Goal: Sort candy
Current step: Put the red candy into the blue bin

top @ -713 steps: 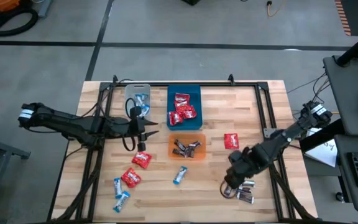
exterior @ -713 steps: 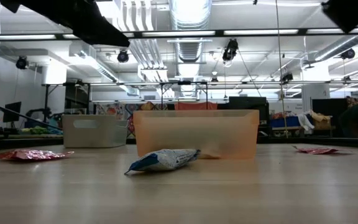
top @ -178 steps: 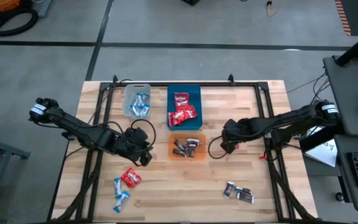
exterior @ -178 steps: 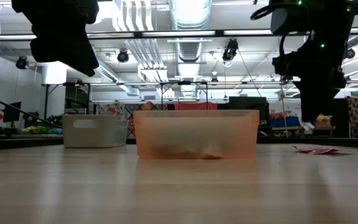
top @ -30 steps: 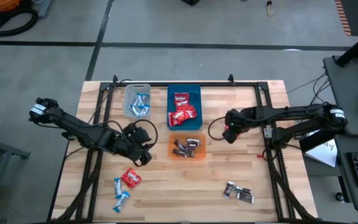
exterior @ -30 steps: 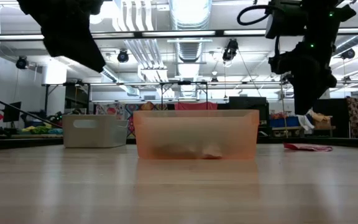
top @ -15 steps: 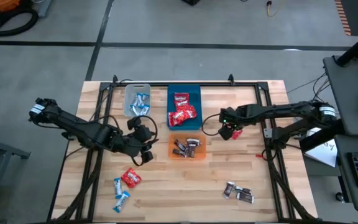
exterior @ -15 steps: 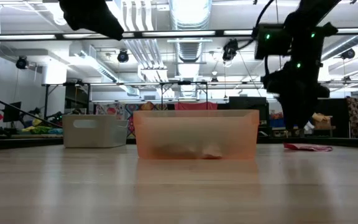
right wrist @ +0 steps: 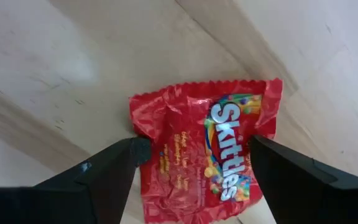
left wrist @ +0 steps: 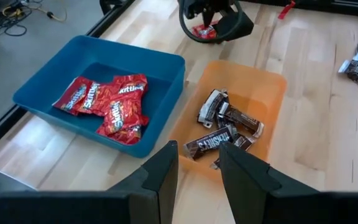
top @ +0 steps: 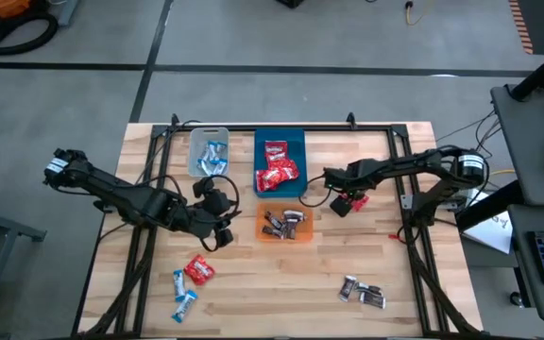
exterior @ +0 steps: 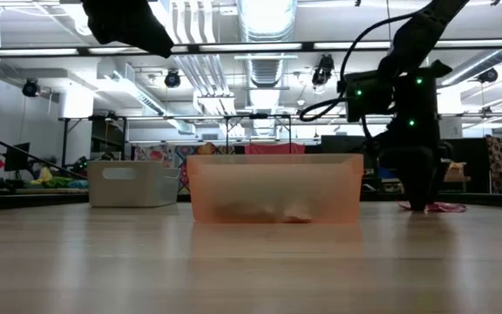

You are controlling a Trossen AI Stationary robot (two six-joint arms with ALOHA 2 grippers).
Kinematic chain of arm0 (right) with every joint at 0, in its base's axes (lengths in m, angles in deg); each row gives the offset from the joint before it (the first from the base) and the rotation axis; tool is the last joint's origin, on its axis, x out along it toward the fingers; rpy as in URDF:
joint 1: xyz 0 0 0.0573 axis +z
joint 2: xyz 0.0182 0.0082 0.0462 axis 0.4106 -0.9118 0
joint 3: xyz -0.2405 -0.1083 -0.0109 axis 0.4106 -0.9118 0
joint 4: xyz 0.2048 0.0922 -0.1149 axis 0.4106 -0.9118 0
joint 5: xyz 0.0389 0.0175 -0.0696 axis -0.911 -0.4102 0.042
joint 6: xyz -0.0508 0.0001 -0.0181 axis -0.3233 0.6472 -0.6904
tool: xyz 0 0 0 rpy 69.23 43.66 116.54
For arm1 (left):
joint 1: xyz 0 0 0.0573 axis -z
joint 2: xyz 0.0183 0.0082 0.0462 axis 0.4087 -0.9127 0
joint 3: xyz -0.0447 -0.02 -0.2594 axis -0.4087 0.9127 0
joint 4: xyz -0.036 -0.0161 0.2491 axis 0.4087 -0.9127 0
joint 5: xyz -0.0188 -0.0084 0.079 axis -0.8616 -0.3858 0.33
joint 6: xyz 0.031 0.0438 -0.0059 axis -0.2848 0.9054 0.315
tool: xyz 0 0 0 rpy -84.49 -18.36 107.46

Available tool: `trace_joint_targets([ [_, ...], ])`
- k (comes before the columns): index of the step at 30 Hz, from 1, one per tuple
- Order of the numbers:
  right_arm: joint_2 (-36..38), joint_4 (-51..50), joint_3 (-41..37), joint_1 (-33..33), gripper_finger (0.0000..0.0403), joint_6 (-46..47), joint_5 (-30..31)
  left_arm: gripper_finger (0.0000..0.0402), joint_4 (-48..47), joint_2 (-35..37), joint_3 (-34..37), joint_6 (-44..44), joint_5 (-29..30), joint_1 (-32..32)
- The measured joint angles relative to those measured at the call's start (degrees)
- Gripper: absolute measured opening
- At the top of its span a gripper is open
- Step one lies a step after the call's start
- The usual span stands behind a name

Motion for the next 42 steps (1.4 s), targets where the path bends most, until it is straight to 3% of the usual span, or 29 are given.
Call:
trace_joint_targets([
  [7, -1.9, 3.0, -0.3, -1.3, 0.0255, -1.9, -2.3, 0.0102, 0.0, 0.0, 0.0, -0.5, 0.0, 0.0],
  [23, -0.6, 3.3, -0.3, -2.1, 0.0021, -3.8, -0.9, 0.0102, -0.2, 0.0, 0.0, -0.5, 0.0, 0.0],
  [42, 20.5, 0.3, -0.6, -2.3, 0.0008, -3.5, -1.0, 0.0102, 0.3, 0.0, 0.1, -0.5, 0.0, 0.0],
])
